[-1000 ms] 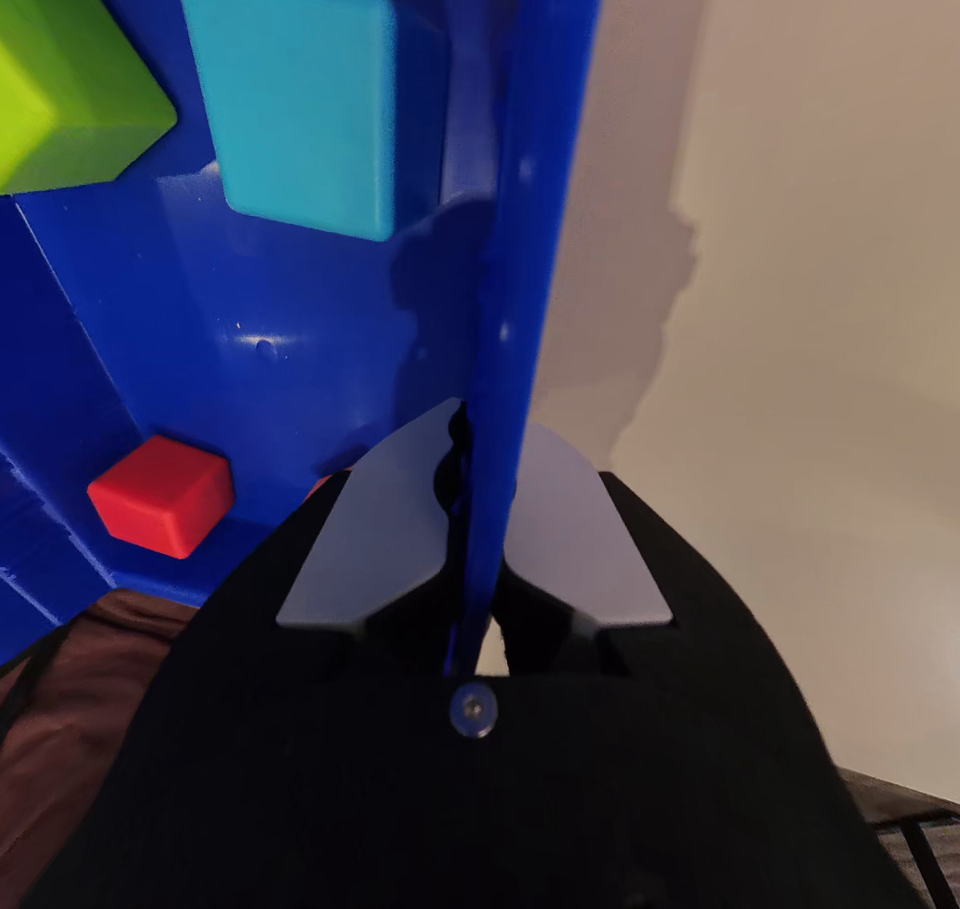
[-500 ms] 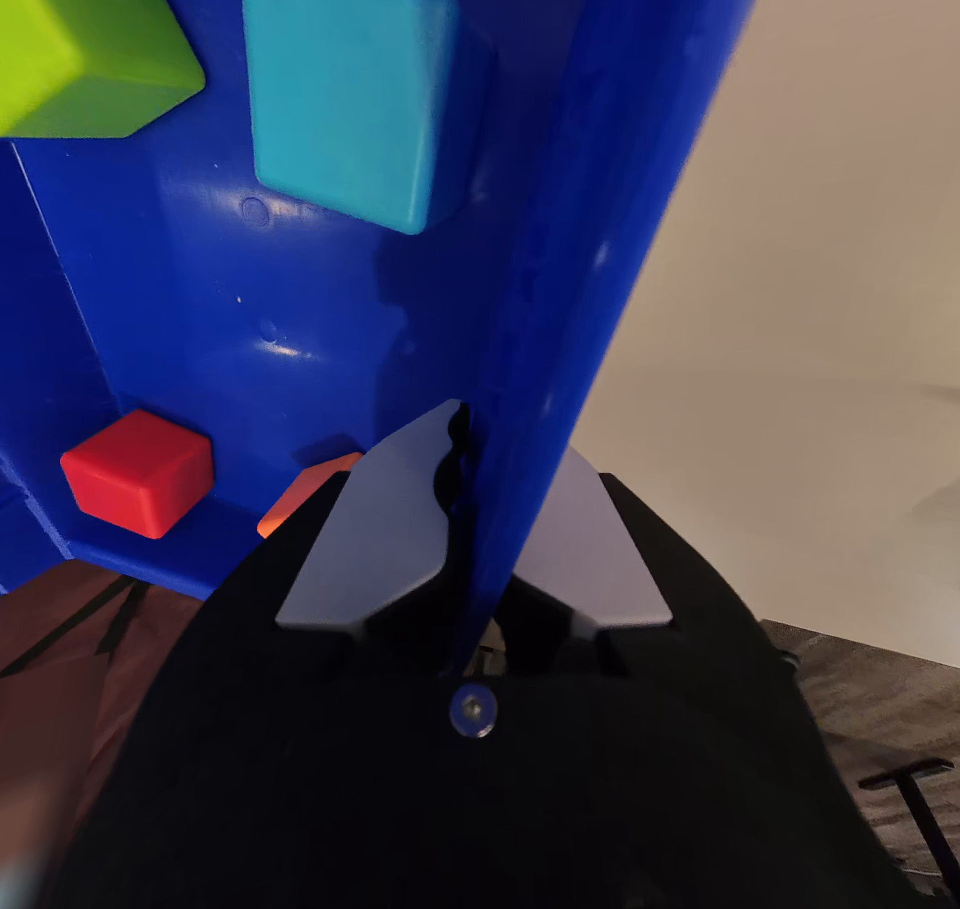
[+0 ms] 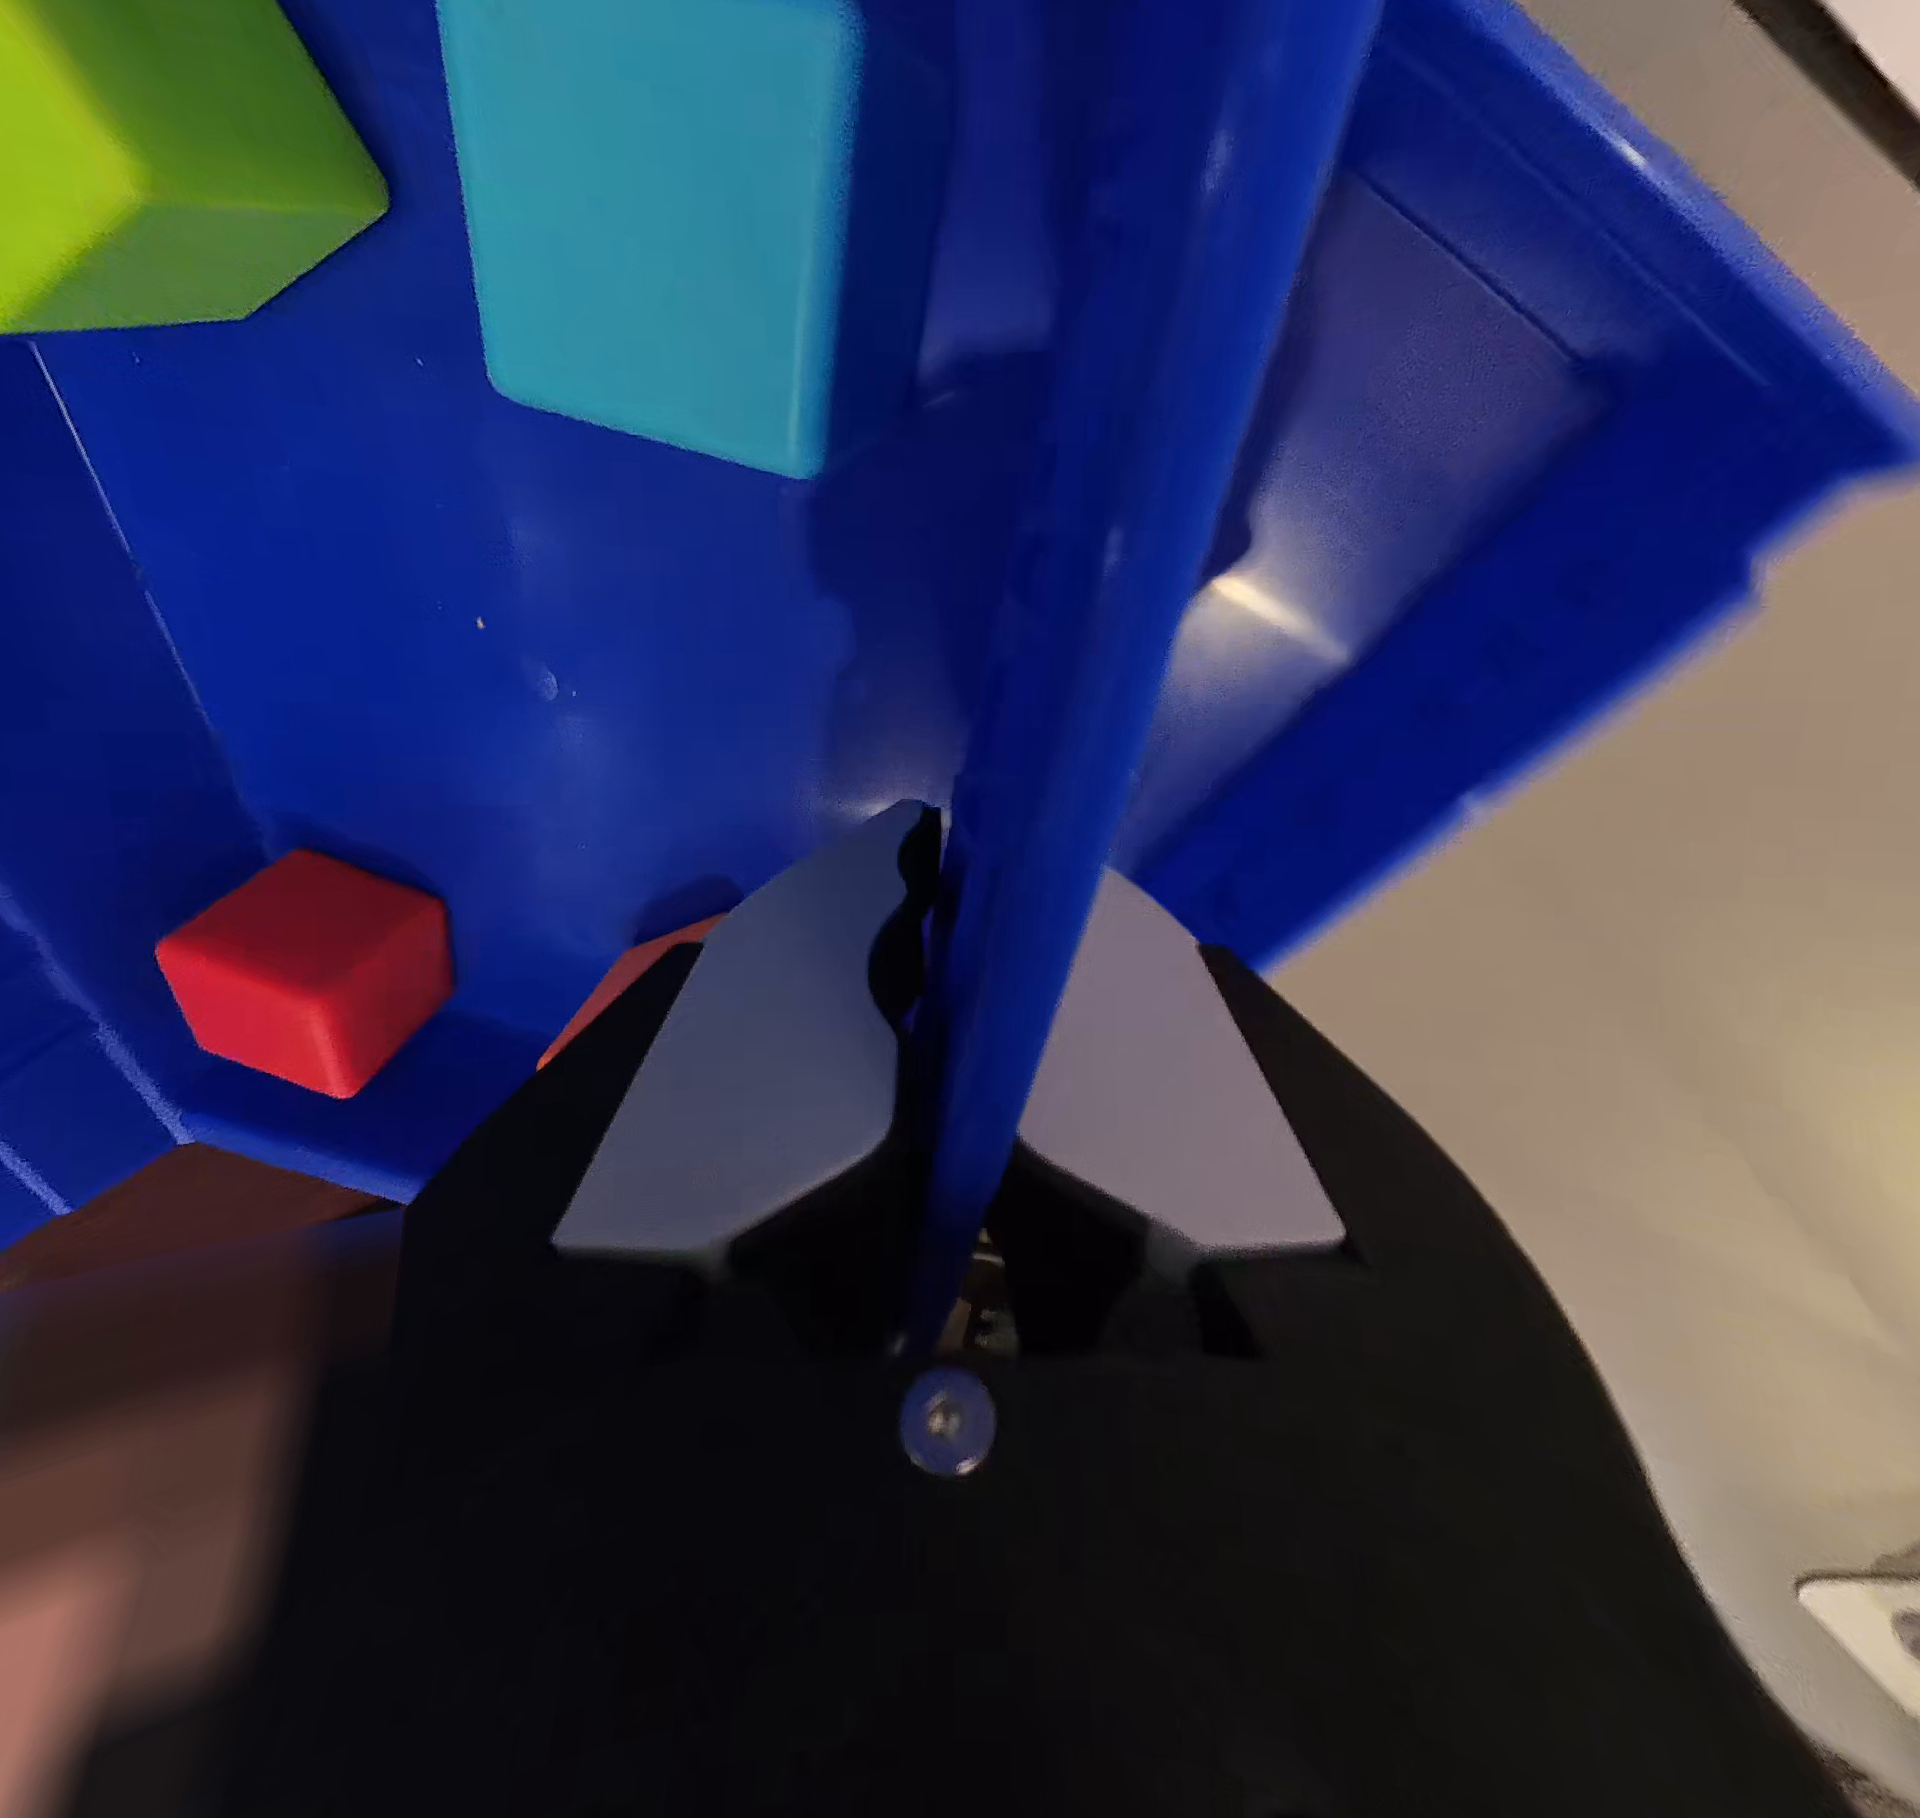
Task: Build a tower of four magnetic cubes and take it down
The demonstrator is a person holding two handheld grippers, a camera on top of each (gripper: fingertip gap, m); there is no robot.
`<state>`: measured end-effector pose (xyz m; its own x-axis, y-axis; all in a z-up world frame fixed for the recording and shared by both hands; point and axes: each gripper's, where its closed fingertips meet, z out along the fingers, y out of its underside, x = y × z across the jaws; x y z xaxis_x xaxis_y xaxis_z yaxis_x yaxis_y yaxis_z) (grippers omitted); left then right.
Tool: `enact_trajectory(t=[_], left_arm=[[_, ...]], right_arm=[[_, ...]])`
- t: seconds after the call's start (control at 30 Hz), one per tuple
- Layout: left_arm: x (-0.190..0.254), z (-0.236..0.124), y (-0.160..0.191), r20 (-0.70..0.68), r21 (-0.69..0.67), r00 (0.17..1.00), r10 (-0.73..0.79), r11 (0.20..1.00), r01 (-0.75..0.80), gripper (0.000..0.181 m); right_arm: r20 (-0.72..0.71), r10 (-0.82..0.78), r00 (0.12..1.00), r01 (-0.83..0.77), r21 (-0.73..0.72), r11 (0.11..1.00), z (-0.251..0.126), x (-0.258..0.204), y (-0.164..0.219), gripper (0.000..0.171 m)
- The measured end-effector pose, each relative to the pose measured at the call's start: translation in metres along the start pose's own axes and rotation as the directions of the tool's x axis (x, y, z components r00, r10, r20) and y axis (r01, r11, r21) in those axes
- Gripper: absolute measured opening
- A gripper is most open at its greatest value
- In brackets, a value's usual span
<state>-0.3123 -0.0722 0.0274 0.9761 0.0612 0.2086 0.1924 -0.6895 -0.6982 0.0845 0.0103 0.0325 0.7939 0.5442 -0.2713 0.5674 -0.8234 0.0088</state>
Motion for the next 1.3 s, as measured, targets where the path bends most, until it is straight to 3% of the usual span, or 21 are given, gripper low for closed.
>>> enact_trajectory(t=[0.2, 0.4, 0.53, 0.7, 0.87, 0.97, 1.1, 1.3], left_arm=[[-0.036, -0.027, 0.008, 0.041, 0.050, 0.995, -0.089, 0.995, 0.087, 0.064], [-0.054, -0.055, 0.011, 0.028, 0.134, 0.991, -0.133, 0.983, 0.129, 0.064], [-0.054, -0.055, 0.004, -0.035, 0.177, 0.990, -0.133, 0.975, 0.137, 0.065], [-0.067, -0.035, 0.014, -0.054, 0.110, 0.982, -0.180, 0.977, 0.185, 0.068], [-0.061, -0.006, 0.023, -0.090, 0.001, 0.981, -0.173, 0.985, 0.174, 0.073], [-0.042, 0.015, 0.026, -0.182, -0.067, 0.971, -0.155, 0.987, 0.145, 0.074], [-0.037, 0.044, 0.051, -0.132, -0.242, 0.983, -0.126, 0.966, 0.091, 0.079], [-0.028, 0.069, 0.090, -0.106, -0.463, 0.993, -0.054, 0.886, -0.001, 0.076]], right_arm=[[0.056, -0.132, 0.990, 0.134, -0.018, 0.991, 0.053, -0.106, -0.073, 0.007], [0.055, -0.164, 0.985, 0.165, -0.011, 0.986, 0.098, -0.164, -0.120, 0.006], [0.029, -0.153, 0.988, 0.153, 0.014, 0.988, 0.137, -0.177, -0.138, 0.007], [0.028, -0.092, 0.995, 0.092, 0.013, 0.996, 0.187, -0.172, -0.144, 0.006], [0.013, -0.016, 1.000, 0.016, 0.012, 1.000, 0.211, -0.160, -0.141, 0.006], [-0.035, -0.002, 0.999, 0.002, -0.005, 1.000, 0.219, -0.152, -0.137, 0.008], [-0.027, -0.002, 1.000, 0.003, 0.014, 1.000, 0.214, -0.156, -0.136, 0.017], [-0.239, -0.188, 0.953, 0.257, 0.301, 0.918, 0.139, -0.147, -0.151, 0.035]])
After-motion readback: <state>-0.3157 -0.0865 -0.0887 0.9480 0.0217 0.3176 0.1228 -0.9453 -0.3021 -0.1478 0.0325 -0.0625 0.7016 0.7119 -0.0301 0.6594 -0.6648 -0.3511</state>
